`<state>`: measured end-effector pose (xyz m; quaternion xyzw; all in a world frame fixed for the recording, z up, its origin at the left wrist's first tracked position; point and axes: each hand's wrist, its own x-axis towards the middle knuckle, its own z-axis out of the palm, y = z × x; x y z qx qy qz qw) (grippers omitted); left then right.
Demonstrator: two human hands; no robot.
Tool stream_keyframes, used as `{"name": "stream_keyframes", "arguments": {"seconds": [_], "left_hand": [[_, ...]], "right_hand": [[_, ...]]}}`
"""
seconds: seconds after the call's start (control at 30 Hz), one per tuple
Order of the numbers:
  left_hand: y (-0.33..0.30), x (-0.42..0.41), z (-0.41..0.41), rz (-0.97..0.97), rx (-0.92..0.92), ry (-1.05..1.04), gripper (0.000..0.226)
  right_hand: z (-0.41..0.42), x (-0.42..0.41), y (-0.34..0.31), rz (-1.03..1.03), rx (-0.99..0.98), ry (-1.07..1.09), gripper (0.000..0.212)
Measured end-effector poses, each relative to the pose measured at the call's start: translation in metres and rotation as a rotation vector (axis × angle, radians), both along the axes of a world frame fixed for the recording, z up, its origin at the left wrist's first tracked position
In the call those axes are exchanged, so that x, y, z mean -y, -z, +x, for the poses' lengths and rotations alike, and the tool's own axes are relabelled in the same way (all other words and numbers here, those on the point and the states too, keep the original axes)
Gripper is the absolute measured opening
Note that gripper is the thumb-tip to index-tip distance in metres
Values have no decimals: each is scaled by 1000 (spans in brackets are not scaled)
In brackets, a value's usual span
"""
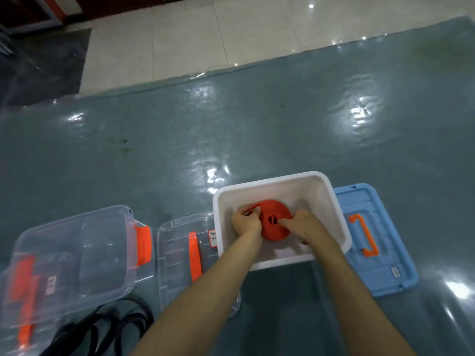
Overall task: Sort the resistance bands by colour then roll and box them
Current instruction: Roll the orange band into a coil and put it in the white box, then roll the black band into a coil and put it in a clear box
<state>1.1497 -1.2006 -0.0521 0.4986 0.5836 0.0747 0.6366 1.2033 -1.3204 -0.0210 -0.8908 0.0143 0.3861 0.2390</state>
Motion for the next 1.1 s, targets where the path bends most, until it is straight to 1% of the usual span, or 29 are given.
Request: {"name": "stream_keyframes", "arguments": {"seconds": [0.1, 0.17, 0.27, 0.37, 0.43, 0.47, 0.53, 0.6, 0.67, 0.73, 0.77, 0.87, 0.93, 1.0, 1.1], "left_hand": [[4, 0, 0, 8, -7, -24, 15], [6, -2, -2, 5, -29, -40, 18], [6, -5, -2, 0, -56, -1, 19], [-4, -10, -1, 21, -124, 147, 28], [-14, -15, -7, 61, -187, 328, 40], [-19, -16, -13, 113, -199, 435, 43], [-36, -17, -32, 286, -171, 650, 37], [-57, -14, -57, 484, -112, 834, 30], [-80, -11, -87, 678, -33, 991, 30], [-100, -6, -122, 885, 28, 1123, 30], [-108, -5, -140, 984, 27, 1167, 30], [-124, -2, -193, 1208, -93, 1219, 30], [-125, -2, -228, 1276, -230, 1233, 31], [-125, 2, -265, 1271, -362, 1224, 32], [-120, 13, -320, 1229, -501, 1213, 32]], "right_hand": [[-3, 0, 6, -12, 32, -3, 28], [-5, -1, 7, -35, 83, -9, 25], [-8, -2, 4, -43, 108, -18, 25], [-14, -1, -11, -75, 175, -115, 21], [-21, 1, -26, -31, 337, -183, 27], [-25, 4, -35, 19, 426, -188, 30], [-38, 11, -54, 126, 556, -165, 32], [-54, 22, -70, 175, 611, -195, 31], [-76, 34, -83, 195, 657, -277, 28], [-102, 48, -92, 205, 694, -352, 26], [-115, 55, -95, 191, 710, -386, 25], [-156, 71, -98, 159, 772, -465, 18], [-181, 80, -95, 155, 818, -500, 13], [-204, 86, -93, 139, 826, -557, 10], [-235, 89, -92, 109, 753, -649, 12]]}}
